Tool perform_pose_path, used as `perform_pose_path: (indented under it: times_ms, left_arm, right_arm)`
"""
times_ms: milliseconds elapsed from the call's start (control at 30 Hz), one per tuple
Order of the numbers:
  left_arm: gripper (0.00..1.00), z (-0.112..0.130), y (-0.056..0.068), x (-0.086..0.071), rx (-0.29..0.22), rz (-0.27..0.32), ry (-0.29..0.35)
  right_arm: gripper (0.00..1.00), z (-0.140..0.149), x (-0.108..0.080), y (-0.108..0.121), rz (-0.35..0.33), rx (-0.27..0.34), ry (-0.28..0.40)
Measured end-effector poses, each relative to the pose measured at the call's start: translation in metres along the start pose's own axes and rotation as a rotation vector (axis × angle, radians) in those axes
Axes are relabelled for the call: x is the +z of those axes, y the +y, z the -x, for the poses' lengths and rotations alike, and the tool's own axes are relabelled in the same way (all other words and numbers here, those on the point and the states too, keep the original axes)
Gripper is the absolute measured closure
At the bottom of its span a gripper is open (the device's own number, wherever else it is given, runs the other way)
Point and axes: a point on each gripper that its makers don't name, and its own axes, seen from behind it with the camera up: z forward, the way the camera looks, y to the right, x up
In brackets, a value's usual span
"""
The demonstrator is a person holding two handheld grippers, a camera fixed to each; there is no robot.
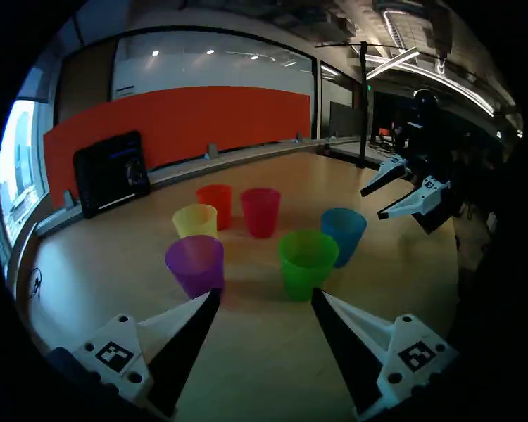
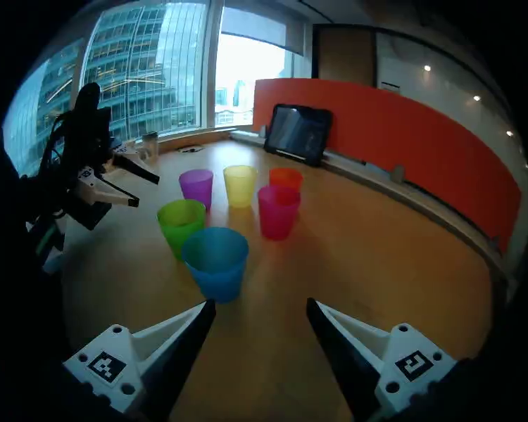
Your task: Pour water
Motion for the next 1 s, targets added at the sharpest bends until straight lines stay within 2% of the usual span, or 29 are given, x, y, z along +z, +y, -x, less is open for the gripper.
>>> perform_pose_path:
  times_ms: [200,400,667,1000]
  left_arm:
    - [0.03,-0.001,-0.018,-0.010,-0.035,-0.069,0.035]
    - [0.03,-0.009,-0.041,-0.022,-0.058,-0.167,0.091]
    - [0.03,-0.032,-0.070,-0.040,-0.090,-0.303,0.194]
    - [0.03,-0.070,-0.094,-0.064,-0.080,-0.461,0.332]
  right_arm:
    - [0.00,-0.004,-0.009,0.008,0.055,0.034,0.042]
    - [0.00,-0.015,-0.016,0.020,0.124,0.071,0.096]
    - [0.00,-0.033,-0.025,0.040,0.218,0.127,0.177]
    - [0.00,-0.057,-0.038,0.076,0.370,0.170,0.282]
